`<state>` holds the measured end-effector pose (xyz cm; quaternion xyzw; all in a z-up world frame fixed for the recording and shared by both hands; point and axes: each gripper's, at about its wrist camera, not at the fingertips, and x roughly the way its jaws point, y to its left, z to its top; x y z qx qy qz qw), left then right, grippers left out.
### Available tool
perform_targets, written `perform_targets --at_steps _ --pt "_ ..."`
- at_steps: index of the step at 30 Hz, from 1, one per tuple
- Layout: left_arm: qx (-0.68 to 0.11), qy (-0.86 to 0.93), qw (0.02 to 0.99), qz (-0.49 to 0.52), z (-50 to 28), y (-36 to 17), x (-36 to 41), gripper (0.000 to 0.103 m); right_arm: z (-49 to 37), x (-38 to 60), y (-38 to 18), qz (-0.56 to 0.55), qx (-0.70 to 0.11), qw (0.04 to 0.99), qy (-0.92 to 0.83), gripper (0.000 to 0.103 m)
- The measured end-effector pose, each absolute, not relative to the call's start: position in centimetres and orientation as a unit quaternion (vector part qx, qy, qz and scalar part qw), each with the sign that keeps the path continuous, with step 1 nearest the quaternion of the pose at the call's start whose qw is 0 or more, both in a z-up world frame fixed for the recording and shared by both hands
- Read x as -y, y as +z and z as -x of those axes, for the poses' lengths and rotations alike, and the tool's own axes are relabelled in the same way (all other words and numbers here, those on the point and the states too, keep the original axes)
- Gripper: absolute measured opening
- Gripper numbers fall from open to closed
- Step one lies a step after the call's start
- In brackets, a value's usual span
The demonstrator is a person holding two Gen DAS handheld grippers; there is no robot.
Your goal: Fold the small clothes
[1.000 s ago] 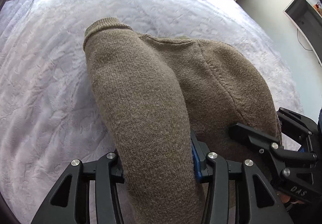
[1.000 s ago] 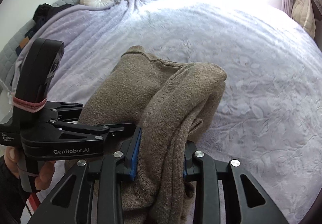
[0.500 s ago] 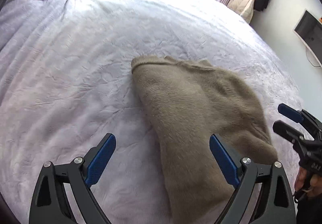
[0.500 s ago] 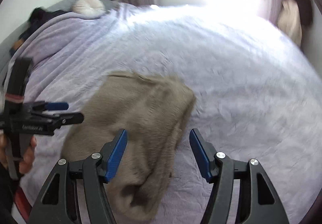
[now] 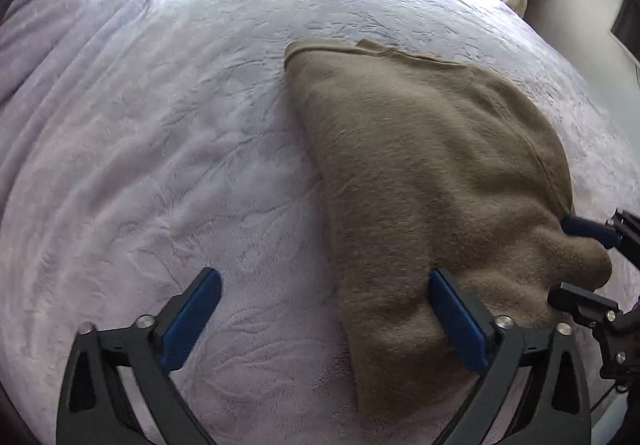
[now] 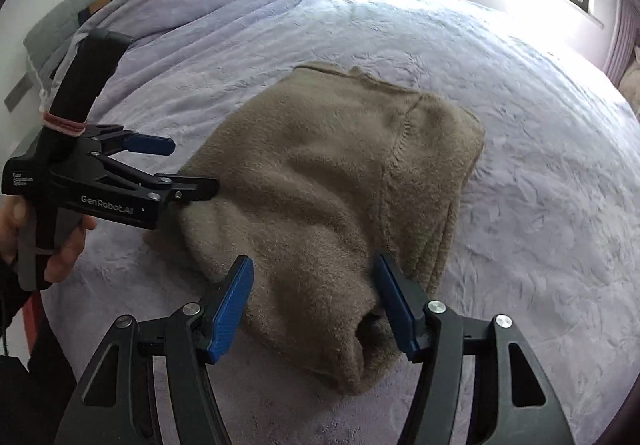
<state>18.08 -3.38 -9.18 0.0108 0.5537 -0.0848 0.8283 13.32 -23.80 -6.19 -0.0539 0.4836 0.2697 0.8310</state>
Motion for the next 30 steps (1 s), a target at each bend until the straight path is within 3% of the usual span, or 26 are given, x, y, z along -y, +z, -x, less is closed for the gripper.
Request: perform_targets --at_steps 5,12,22,30 --pt "-0.574 -0.097 0.812 0.04 -18.8 -9.1 2.0 0.103 -13.4 23.1 -6.7 0.077 -0.478 0.834 0.266 0.066" --pt "-0.526 -0.097 0.844 0.033 -22.6 -3.5 3.9 0.103 -16.1 24.1 -1.2 0.071 -0.428 0.86 0.269 0.069" --pt "-0.633 -0.069 0.771 0.025 -33.2 -11.6 7.7 0.103 -26.6 23.1 -7.8 0.096 -0.516 0.806 0.272 0.068" --pt "-0.627 -0.083 0.774 0.019 -34.4 -12.6 7.6 0.103 -29.3 24.2 -9.4 0.05 -0.523 0.808 0.266 0.068"
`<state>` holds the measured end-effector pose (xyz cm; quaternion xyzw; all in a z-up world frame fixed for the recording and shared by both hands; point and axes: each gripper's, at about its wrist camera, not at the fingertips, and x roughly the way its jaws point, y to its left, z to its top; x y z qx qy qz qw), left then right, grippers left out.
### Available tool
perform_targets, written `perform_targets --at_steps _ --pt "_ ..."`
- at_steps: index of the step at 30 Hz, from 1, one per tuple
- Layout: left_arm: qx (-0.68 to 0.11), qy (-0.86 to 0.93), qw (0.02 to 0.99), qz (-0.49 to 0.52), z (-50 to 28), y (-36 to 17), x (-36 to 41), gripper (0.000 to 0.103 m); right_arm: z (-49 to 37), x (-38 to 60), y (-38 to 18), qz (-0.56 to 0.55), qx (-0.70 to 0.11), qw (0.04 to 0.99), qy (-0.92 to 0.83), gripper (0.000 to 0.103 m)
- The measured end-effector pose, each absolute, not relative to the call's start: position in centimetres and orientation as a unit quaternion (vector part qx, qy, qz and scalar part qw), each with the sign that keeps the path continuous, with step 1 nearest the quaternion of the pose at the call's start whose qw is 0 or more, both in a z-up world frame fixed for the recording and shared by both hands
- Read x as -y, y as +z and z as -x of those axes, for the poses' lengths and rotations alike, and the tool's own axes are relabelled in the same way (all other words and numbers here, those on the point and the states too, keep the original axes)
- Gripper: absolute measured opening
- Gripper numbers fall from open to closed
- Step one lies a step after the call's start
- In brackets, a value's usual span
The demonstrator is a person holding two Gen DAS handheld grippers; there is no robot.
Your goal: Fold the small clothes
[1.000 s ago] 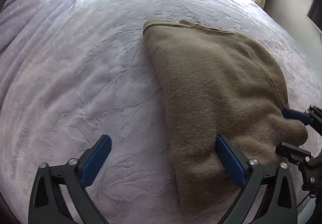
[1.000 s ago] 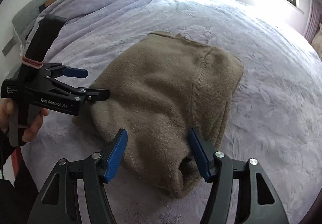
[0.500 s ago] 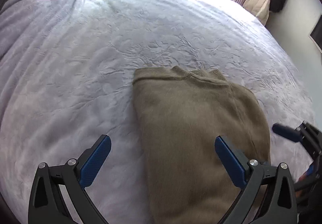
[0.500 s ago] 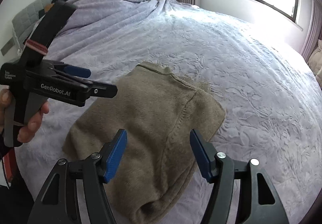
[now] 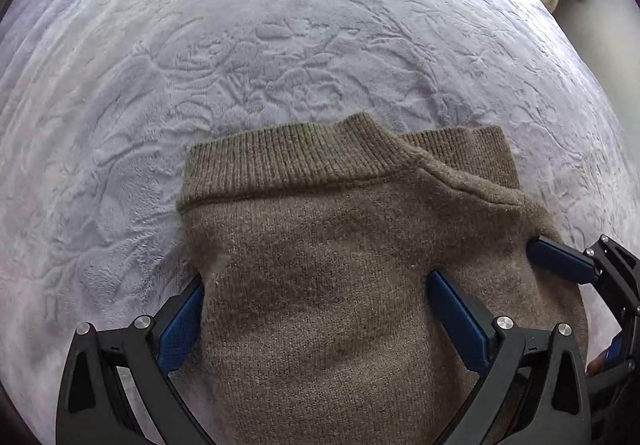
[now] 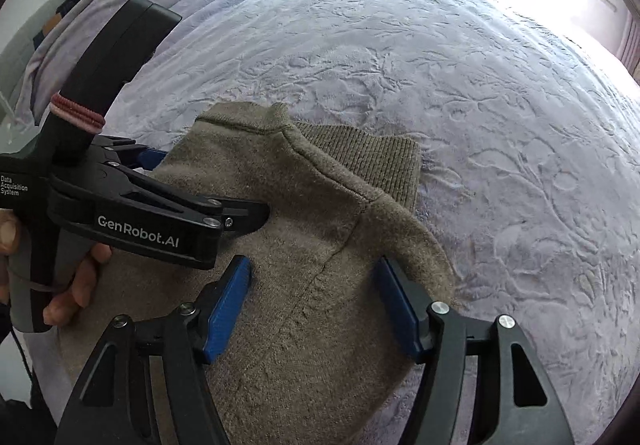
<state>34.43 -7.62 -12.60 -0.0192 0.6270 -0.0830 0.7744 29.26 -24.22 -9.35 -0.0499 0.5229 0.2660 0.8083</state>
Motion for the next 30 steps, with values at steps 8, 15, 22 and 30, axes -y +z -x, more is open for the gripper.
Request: perform_targets --at_steps 8,15,22,30 --pt "-0.569 -0.105 0.816 -0.01 -25.8 -6.5 4.7 0.103 -17.2 27.3 -2.0 0.069 -0.466 0.824 0.314 0.07" --pt "-0.553 -0.116 0.825 -0.026 -17.8 -6.1 3.8 0.103 -10.3 27.2 -3.4 0.098 -0.478 0.803 0.343 0.06" --pt "-0.585 -0.117 0.803 -0.006 -17.0 -8.3 3.6 0.103 -11.9 27.7 -6.3 0.086 -0.519 0.783 0.331 0.008" --pt "-0.54 -0.072 0.835 -0.074 -15.8 -5.5 6.5 0.103 -10.8 29.2 -3.8 0.071 -0.509 0.819 0.256 0.046"
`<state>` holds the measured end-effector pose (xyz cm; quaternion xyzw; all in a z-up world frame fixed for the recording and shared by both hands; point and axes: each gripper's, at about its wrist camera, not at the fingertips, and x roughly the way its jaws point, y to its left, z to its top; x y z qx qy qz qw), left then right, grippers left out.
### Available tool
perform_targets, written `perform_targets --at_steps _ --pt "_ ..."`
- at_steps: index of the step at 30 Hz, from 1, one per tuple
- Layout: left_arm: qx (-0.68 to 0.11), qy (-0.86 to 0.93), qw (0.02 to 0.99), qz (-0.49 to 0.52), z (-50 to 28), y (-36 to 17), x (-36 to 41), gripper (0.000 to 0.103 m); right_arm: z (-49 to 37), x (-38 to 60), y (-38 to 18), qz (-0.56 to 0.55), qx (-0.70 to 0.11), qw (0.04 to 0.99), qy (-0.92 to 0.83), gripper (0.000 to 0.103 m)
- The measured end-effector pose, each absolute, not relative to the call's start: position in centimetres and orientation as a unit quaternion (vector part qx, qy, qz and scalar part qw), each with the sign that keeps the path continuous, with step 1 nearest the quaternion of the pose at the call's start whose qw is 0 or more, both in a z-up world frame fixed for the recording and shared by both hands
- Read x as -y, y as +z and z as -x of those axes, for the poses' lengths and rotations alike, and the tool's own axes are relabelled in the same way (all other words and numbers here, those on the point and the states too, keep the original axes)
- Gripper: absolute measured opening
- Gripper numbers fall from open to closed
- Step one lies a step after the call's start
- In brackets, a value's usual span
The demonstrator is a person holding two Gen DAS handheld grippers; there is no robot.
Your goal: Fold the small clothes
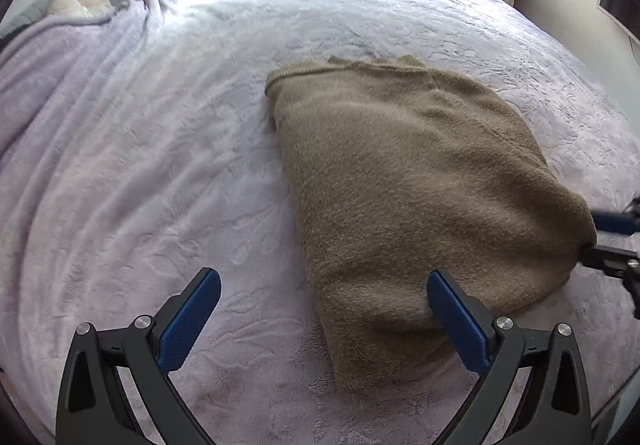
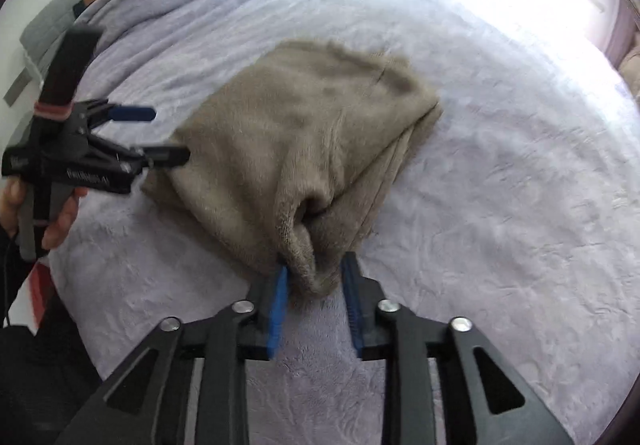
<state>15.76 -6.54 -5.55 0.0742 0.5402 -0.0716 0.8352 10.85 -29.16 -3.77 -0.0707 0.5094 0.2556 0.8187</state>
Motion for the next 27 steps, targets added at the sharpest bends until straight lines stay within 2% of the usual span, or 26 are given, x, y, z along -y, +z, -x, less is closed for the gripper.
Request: perform_targets --at_steps 1,2,9,14,27 --pt "-0.536 -0.068 0.838 -0.075 -15.8 -5.3 6.7 0.103 -10.3 28.9 -2.7 0.079 -0.49 0.834 0.24 0.057" --pt "-0.532 -0.062 0.841 -0.074 -15.8 -5.0 6.7 0.103 -10.1 28.8 -2.2 0.083 -0.48 0.843 0.229 0.059" --pt "-0.524 -0.034 0.85 -0.035 -16.0 -4.0 6.2 0.103 -10.1 25.5 -1.2 0.108 -0.479 0.855 0.167 0.06" --pt "-0.505 -0.022 0.862 -0.037 -14.9 -3.3 7.2 0.103 -10.6 23.9 -2.3 0.064 -0.499 0.854 0.131 0.066" --pt "-0.501 -0.014 0.865 -0.026 -13.6 -3.1 8.5 0.103 -10.7 22.4 -3.2 0.051 -0.521 0.848 0.089 0.069"
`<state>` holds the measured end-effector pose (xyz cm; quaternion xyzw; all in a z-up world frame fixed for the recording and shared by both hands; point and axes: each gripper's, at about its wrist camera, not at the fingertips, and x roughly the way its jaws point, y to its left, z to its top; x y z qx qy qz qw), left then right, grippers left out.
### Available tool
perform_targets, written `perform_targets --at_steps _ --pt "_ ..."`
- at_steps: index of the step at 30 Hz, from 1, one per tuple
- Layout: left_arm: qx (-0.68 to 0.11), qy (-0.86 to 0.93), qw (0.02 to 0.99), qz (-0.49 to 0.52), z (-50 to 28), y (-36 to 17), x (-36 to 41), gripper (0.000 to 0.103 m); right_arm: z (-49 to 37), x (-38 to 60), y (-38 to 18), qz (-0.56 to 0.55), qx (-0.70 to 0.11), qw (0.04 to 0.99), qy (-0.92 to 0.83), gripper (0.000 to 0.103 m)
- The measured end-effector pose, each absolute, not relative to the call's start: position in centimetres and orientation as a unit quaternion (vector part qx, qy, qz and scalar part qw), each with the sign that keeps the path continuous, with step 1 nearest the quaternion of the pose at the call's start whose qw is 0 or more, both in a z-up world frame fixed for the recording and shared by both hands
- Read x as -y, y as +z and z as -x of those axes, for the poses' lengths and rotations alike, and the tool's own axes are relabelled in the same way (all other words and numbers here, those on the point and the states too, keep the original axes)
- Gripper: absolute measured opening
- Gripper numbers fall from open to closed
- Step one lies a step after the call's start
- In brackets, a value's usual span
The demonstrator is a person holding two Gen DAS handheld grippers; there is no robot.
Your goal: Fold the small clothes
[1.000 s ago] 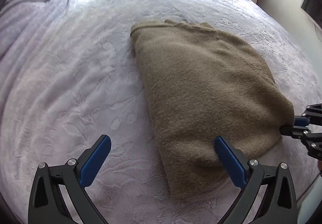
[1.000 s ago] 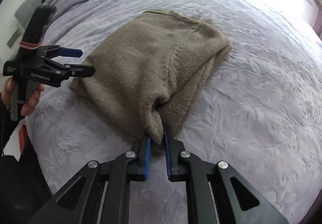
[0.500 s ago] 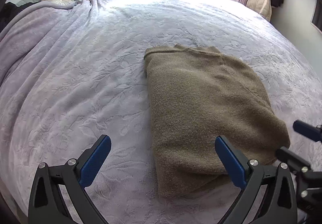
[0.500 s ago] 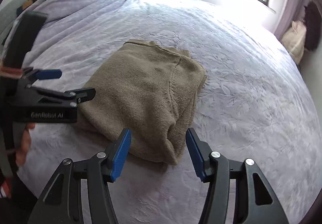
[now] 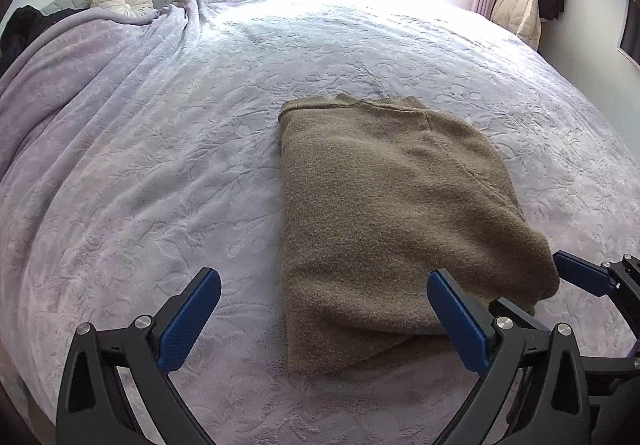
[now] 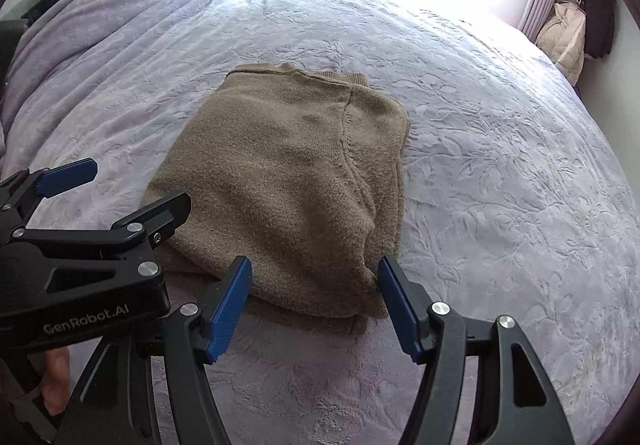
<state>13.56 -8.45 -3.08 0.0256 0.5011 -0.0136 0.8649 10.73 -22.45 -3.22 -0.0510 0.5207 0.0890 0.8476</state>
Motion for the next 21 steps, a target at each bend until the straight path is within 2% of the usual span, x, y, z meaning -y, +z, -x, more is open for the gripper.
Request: perform_targets --at_steps 16,21 --pt "-0.527 -0.027 0.849 0.021 -13.0 -4.2 8.0 0.103 -10.0 21.9 -3.6 0.047 -0.524 0.846 0.084 0.072" --pt "-0.494 0.01 0.868 -0.041 -12.0 -3.5 9.3 0.103 -9.7 21.4 -3.9 0.057 -0.527 0.844 0.083 0.073"
